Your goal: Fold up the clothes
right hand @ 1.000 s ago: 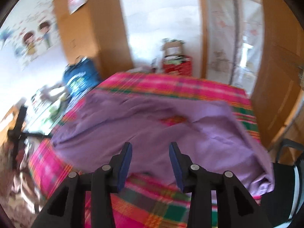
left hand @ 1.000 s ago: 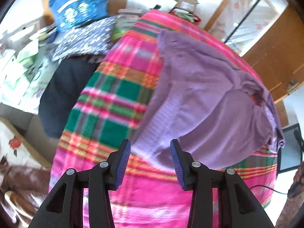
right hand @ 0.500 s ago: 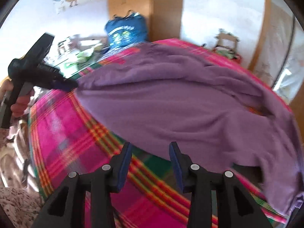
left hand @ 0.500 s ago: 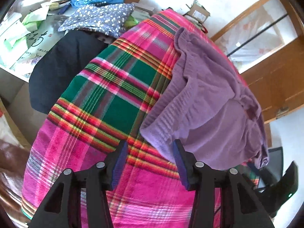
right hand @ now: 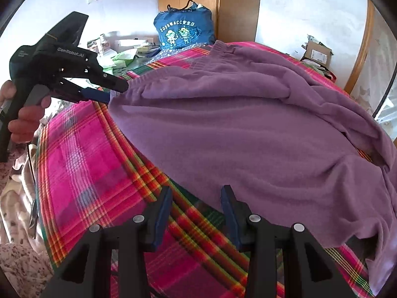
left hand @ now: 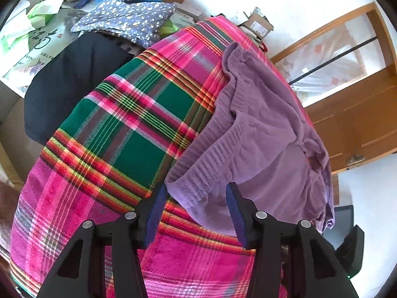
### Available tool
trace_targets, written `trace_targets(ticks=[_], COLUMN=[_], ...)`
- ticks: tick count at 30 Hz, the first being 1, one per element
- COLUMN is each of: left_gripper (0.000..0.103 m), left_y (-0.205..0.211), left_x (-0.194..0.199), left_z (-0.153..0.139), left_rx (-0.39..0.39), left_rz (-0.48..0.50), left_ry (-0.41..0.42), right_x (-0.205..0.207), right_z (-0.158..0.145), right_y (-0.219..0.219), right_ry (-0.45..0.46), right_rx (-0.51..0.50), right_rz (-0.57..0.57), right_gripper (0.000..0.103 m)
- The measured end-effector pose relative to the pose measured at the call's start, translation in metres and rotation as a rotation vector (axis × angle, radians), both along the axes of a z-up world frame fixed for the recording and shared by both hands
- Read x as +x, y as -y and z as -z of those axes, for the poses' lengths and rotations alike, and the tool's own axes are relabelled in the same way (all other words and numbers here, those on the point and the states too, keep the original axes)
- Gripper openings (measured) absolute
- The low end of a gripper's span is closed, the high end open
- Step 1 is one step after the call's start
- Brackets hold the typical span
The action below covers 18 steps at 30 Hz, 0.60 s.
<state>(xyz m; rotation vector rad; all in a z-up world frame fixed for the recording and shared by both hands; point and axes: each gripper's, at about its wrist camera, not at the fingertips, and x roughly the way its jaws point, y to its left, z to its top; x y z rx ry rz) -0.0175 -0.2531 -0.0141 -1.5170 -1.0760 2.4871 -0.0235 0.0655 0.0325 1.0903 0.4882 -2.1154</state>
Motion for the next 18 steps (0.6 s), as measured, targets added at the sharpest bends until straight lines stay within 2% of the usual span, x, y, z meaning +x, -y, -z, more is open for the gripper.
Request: trace_targets(ticks=[5, 8, 10, 14, 18], left_gripper=[0.051, 0.05, 0.05, 0.05, 0.05], left_y=[0.001, 0.001, 0.0, -0.001, -0.004], left_x=[0.002, 0.005, 0.006, 0.01, 0.013], left_z=[0.001, 0.0, 0.0, 0.001, 0.002], left_rx=[0.031, 0.032, 0.028, 0.021, 0.021], left_rz=[-0.028, -0.039, -0.043, -0.056, -0.07], left_ry=[-0.012, -0.025, -0.034, -0.055, -0.068], right_x=[-0.003, -0.017, -0.031, -0.066, -0.112], right_z=[-0.002, -0.018, -0.033, -0.054, -0.061], right_y=[0.008, 0.006, 0.006, 0.017, 0.04], right_ry=[0.003, 0.063, 0.069, -0.007, -0.041], right_rx=[0.015, -0.051, -0.079, -0.062, -0.058], right_rz=[-0.017, -0.033, -0.042, -0.048, -0.065], right_gripper=[0.041, 0.041, 0.041, 0.041, 0.041])
